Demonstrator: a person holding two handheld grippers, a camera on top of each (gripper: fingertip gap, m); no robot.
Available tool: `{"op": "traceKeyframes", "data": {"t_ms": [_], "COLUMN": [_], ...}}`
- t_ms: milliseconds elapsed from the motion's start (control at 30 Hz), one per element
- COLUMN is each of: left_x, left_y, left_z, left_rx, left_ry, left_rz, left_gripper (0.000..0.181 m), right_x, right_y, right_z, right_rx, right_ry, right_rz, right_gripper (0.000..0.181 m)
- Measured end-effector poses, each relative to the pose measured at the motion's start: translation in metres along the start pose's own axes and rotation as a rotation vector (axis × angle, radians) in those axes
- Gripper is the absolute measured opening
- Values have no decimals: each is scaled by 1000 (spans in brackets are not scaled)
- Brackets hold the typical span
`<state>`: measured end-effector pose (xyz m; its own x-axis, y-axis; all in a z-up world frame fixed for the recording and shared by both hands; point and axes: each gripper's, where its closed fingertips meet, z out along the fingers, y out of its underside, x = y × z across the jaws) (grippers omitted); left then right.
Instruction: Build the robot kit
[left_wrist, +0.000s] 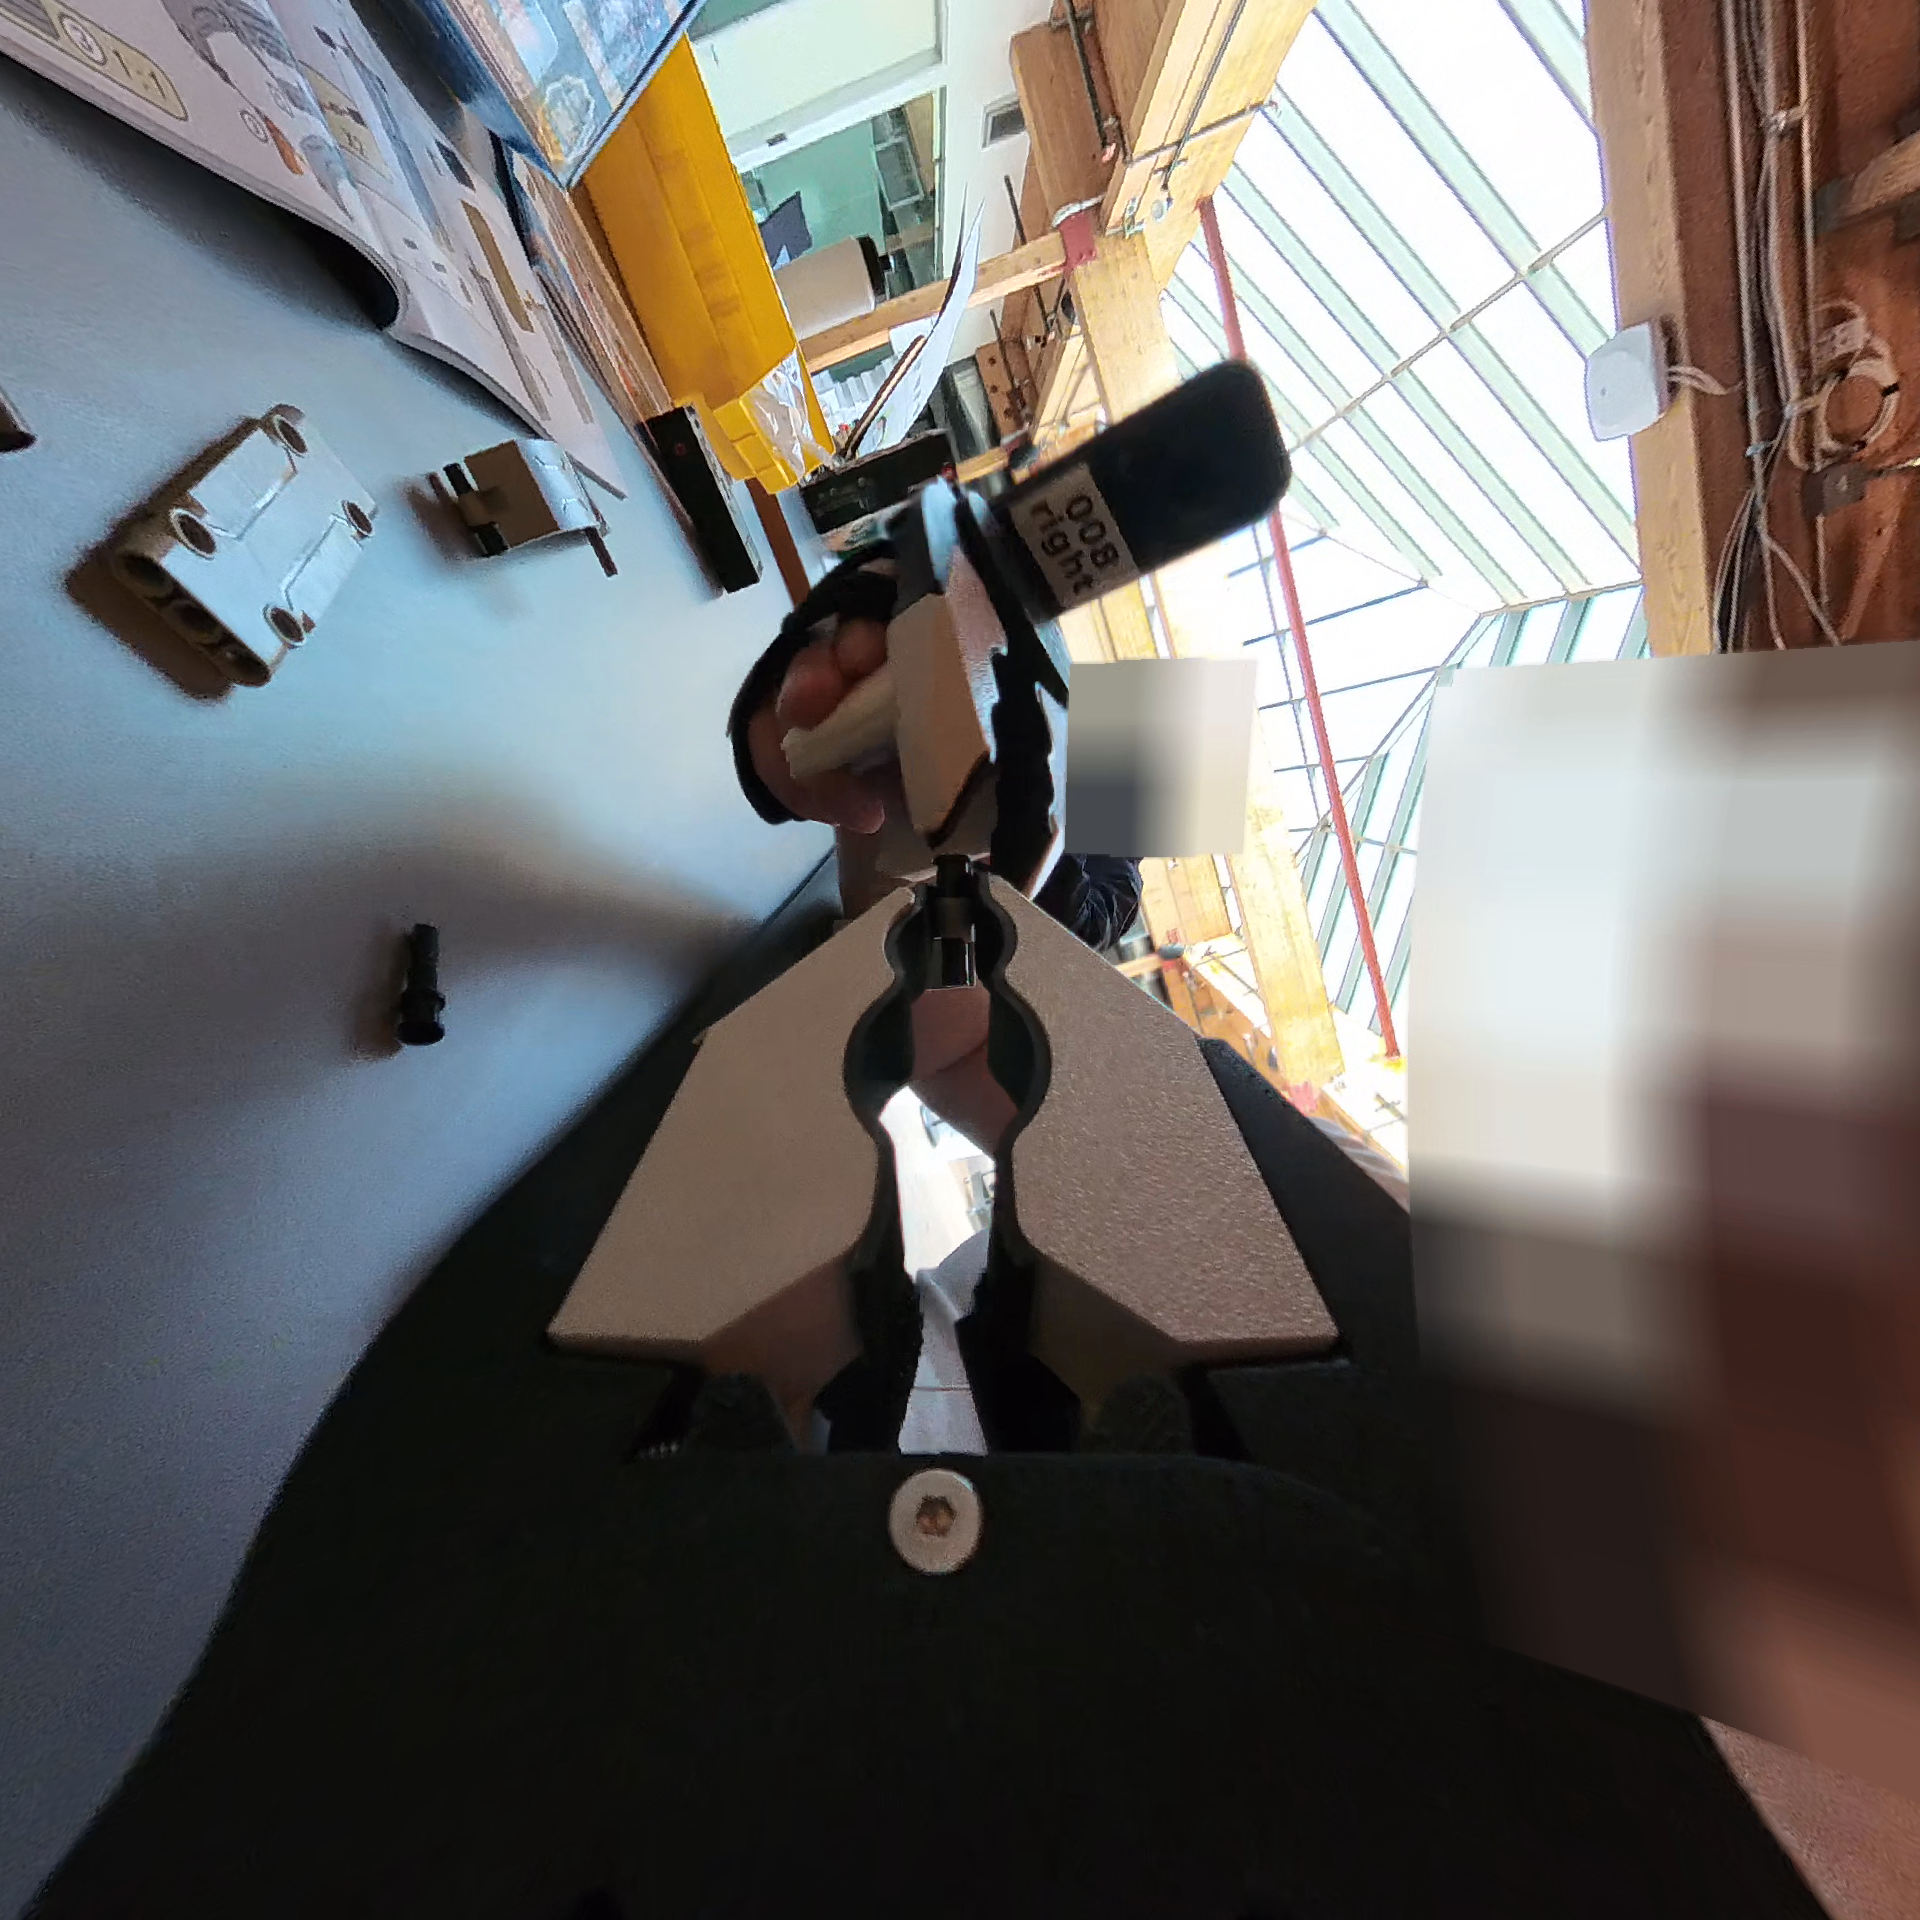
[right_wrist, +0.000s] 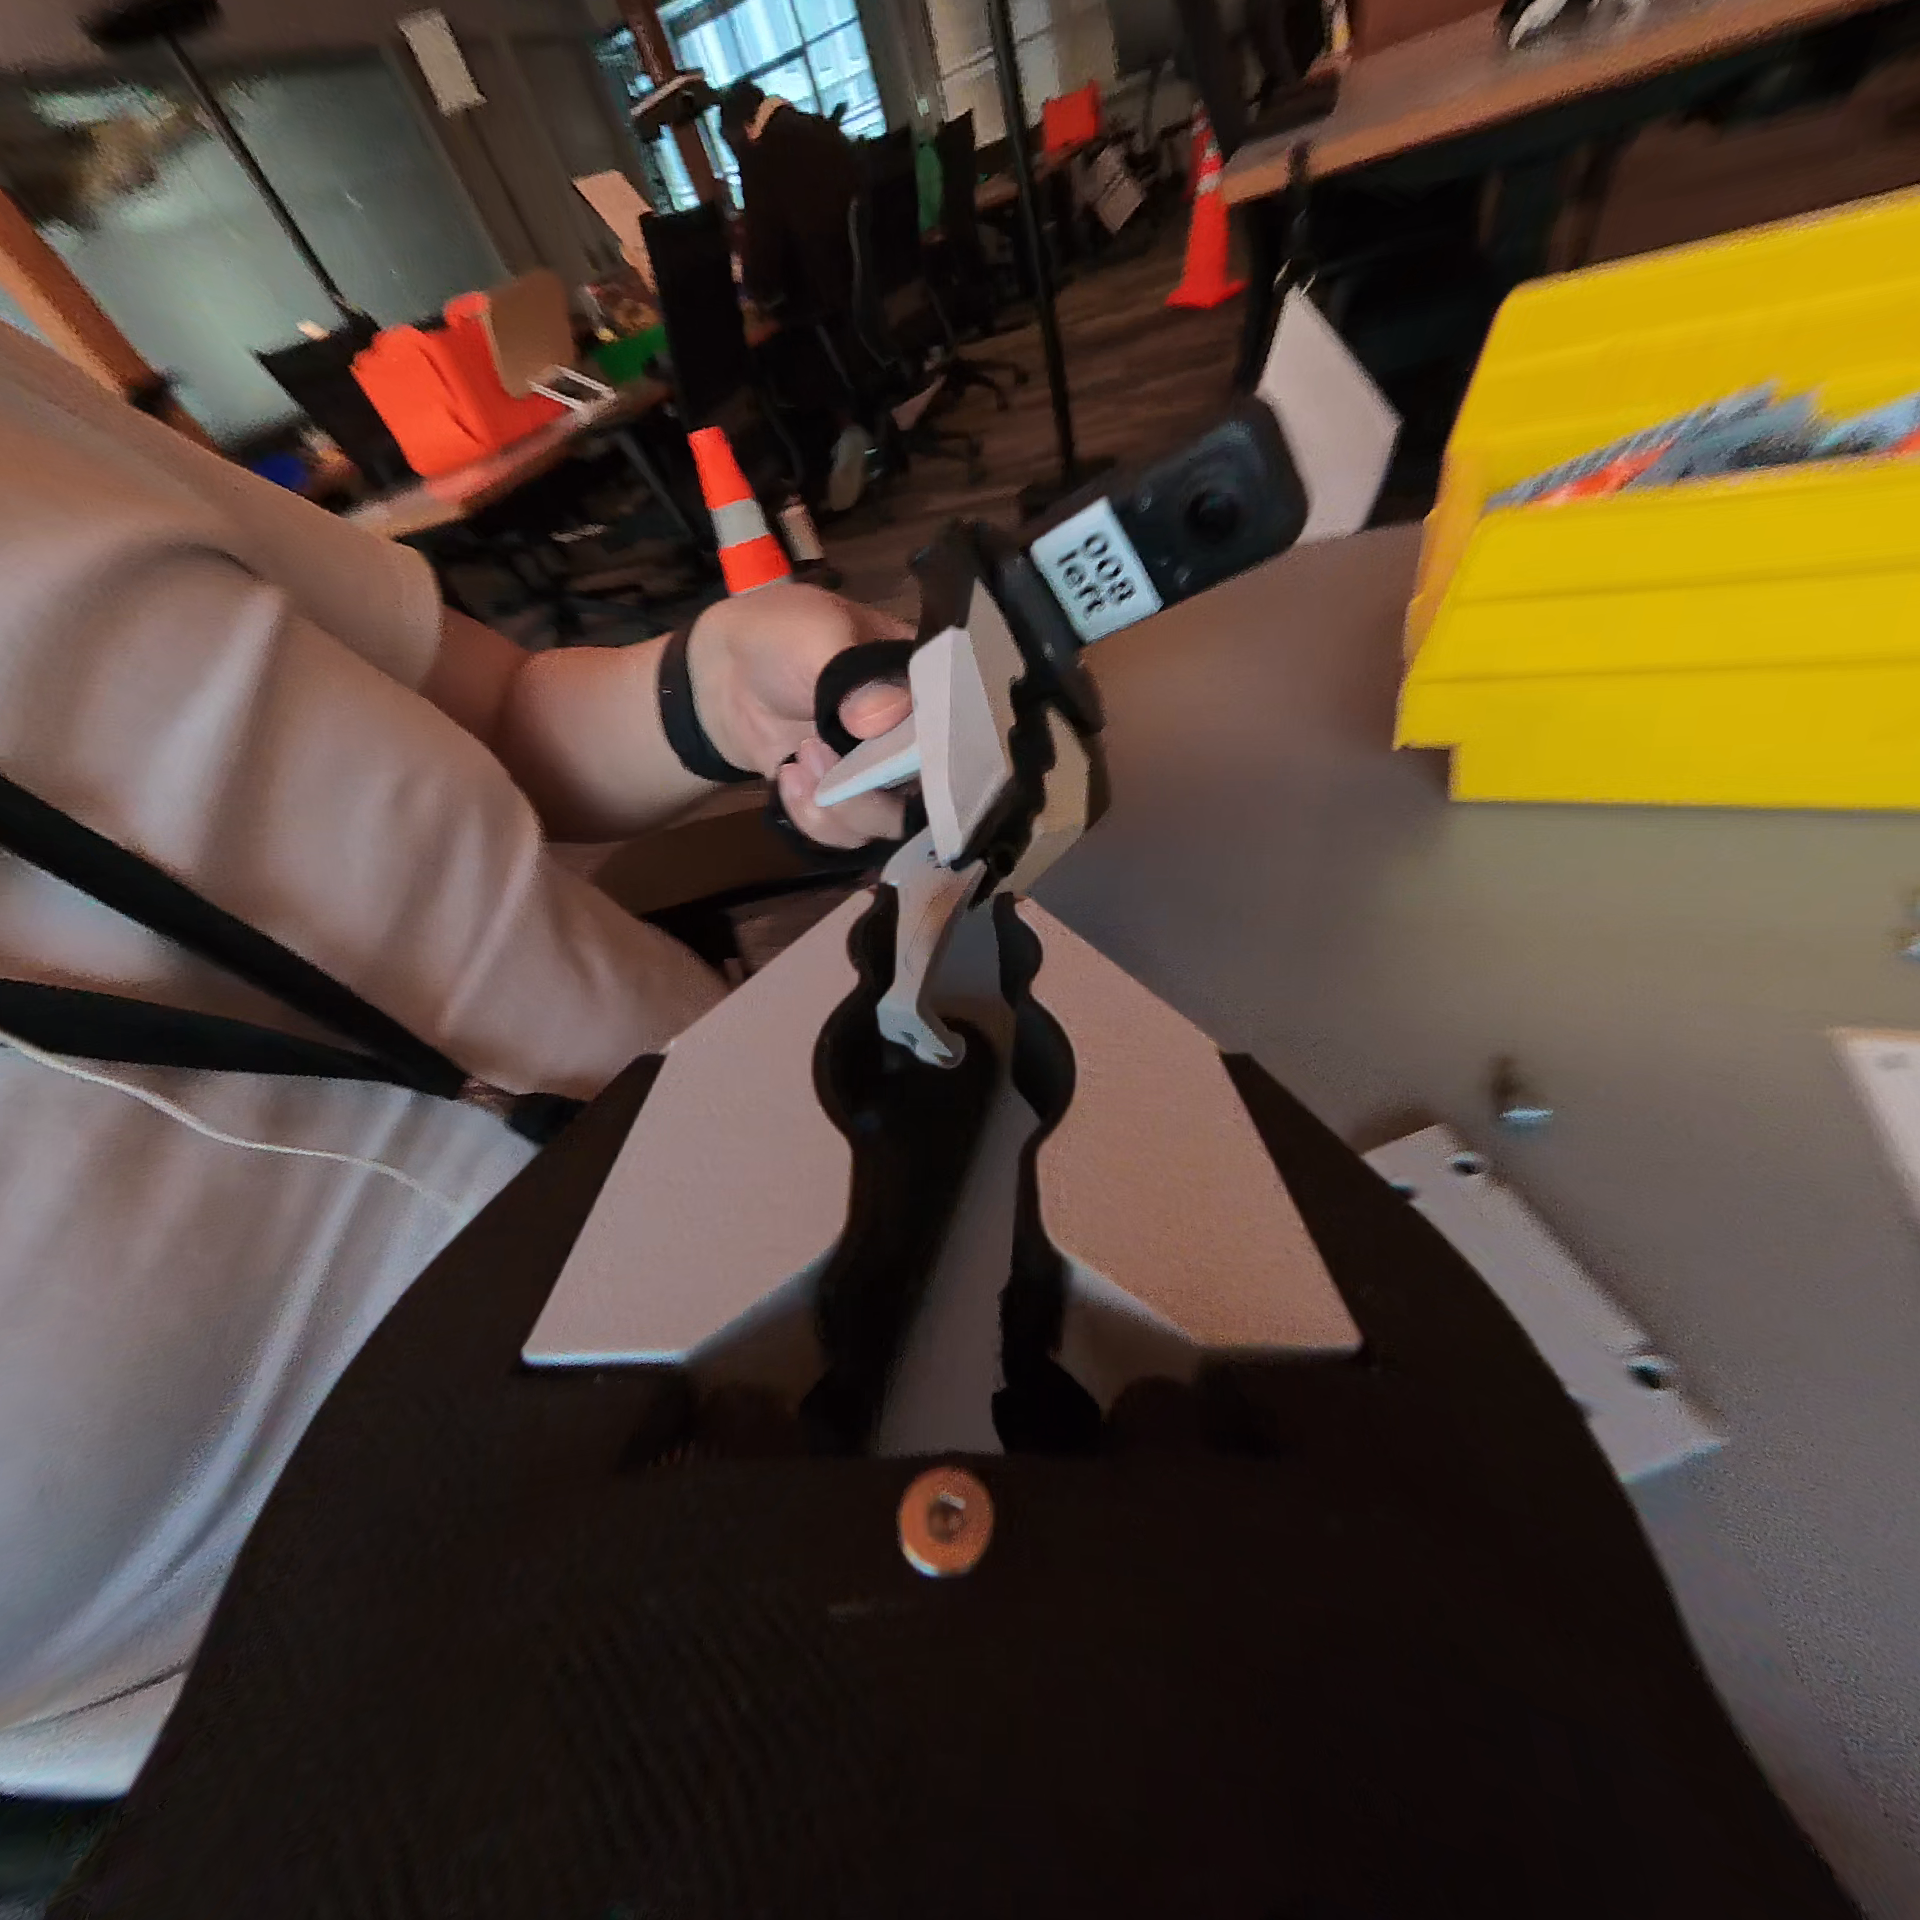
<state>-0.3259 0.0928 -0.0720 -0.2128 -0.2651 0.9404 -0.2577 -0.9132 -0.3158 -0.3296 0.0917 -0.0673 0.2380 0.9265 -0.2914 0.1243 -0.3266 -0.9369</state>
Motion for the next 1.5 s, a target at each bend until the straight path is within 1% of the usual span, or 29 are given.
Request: {"op": "traceKeyframes", "data": {"t_ms": [33,100,133,167,200,267,333,367,433,467,533,567,633,700,733,767,833,933,1133,1200,1267,1333,1400,1500], "left_x": [0,-2,-4,-4,-2,2,10,11,8,6,1,1,2,4,4,4,10,12,26,30,30,26,28,28], "left_y": [2,7,8,10,12,8,-1,-6,-12,-12,-11,-9,-6,-10,-13,-14,-12,-10,-3,2,3,0,-3,-9], "left_z": [1,3,3,3,4,4,4,3,1,0,-1,0,4,4,3,2,2,2,-2,-5,-6,-8,-8,-9], "left_rx": [-17,-61,-82,-103,-124,-114,-66,-35,3,15,30,25,22,54,69,73,62,48,-10,-52,-69,-49,-18,30], "left_ry": [-7,-40,-65,-72,-71,-50,-7,-5,-31,-49,-100,-109,-104,-86,-83,-75,-30,-16,109,146,147,111,114,110], "left_rz": [14,52,73,91,97,110,138,153,206,242,328,364,393,402,407,419,454,461,403,382,381,412,431,419], "left_gripper": [4,5,5,5,5,5,6,11,36,40,39,33,30,26,23,16,9,8,2,2,2,4,6,23], "right_x": [-3,-6,-11,-14,-16,-15,-12,-9,1,5,15,19,22,21,20,19,18,17,7,0,-2,0,0,5], "right_y": [5,17,20,21,22,17,5,0,-7,-11,-19,-22,-25,-26,-27,-28,-27,-26,-22,-23,-24,-24,-25,-25], "right_z": [2,7,8,9,9,9,7,6,2,-1,-6,-8,-8,-6,-5,-6,-6,-5,0,2,3,3,1,1], "right_rx": [-25,-82,-95,-105,-112,-90,-16,29,129,188,309,364,426,467,488,508,523,528,483,456,449,449,464,496], "right_ry": [-45,-103,-146,-168,-185,-174,-175,-170,-143,-137,-123,-118,-124,-146,-157,-167,-174,-169,-250,-289,-281,-253,-264,-247], "right_rz": [64,163,203,235,252,282,363,410,502,550,640,672,720,754,771,785,803,806,830,820,798,778,787,804], "right_gripper": [16,12,4,3,2,0,0,0,0,0,0,0,0,0,0,0,0,0,4,4,2,1,0,0]}}
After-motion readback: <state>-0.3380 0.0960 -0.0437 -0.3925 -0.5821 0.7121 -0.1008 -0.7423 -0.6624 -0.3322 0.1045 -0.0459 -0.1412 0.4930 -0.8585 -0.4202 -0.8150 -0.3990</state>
